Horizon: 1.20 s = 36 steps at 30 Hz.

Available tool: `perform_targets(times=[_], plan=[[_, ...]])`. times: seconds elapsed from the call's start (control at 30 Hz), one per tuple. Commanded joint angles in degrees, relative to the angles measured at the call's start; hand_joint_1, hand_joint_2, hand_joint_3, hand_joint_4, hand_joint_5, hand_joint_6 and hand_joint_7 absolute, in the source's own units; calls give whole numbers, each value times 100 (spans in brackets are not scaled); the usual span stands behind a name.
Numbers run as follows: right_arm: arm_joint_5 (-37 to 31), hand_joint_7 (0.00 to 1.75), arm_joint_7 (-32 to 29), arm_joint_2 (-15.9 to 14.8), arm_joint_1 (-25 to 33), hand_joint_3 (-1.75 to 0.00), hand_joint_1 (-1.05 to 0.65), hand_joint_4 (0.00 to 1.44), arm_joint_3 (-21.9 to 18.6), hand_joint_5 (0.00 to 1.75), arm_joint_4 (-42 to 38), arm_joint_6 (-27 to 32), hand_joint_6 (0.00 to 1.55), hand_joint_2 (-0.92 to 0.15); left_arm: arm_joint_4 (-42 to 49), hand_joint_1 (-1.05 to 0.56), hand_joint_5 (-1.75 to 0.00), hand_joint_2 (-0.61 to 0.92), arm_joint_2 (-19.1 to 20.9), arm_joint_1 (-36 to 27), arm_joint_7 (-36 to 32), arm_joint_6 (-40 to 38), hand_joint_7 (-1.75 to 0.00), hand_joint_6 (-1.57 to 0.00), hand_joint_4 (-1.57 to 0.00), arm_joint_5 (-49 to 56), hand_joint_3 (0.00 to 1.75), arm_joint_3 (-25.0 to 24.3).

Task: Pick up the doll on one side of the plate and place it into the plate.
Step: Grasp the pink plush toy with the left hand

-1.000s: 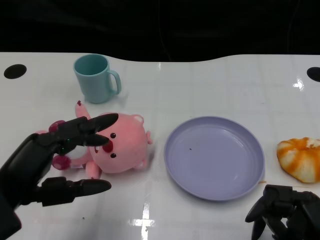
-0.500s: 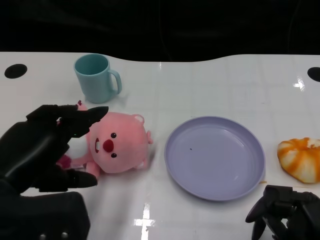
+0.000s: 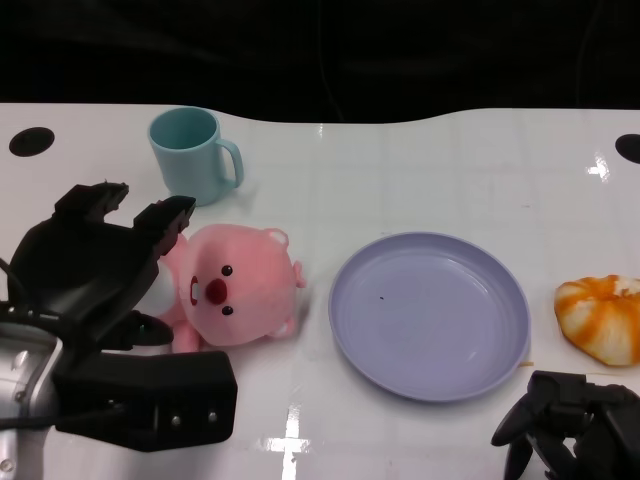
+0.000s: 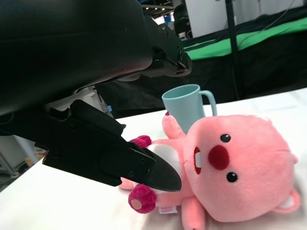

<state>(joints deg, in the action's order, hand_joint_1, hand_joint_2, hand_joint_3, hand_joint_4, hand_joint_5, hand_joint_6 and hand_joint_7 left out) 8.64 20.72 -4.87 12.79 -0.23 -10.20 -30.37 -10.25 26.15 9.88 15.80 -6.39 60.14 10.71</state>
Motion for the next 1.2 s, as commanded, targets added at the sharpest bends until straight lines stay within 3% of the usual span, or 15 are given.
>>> perform_targets(times=[0.03, 0.23, 0.63, 0.87, 1.03, 1.2], plan=[[11, 106, -45, -62, 16, -39, -96, 102, -64, 138, 51, -28, 99, -92, 514, -75, -25, 91, -53, 395, 190, -304, 0, -18, 0, 200, 0, 258], [19, 106, -79, -58, 48, -39, -97, 103, -58, 138, 101, 22, 100, -92, 1464, -77, -24, 91, -226, 947, 192, -693, 0, -16, 0, 265, 0, 663], [75, 105, -37, -70, 83, -38, -97, 102, -60, 138, 137, 11, 100, -92, 3422, -77, -20, 92, -500, 1813, -160, -738, 0, -13, -1, -95, 0, 1257], [98, 105, -15, -74, 119, -38, -97, 102, -52, 137, 200, 40, 100, -92, 5355, -72, -17, 91, -856, 2414, -935, -374, -1, -16, -5, -443, 0, 1647], [112, 105, 0, -69, 141, -38, -97, 102, -43, 137, 227, 46, 100, -92, 6446, -68, -14, 92, -1092, 2749, -1431, 24, -3, -27, -21, -721, 2, 1851], [61, 104, -40, -58, 158, -38, -97, 103, -37, 137, 247, 33, 101, -92, 7193, -59, -11, 92, -1301, 3032, -1591, 216, -5, -57, -50, -939, 5, 2021]])
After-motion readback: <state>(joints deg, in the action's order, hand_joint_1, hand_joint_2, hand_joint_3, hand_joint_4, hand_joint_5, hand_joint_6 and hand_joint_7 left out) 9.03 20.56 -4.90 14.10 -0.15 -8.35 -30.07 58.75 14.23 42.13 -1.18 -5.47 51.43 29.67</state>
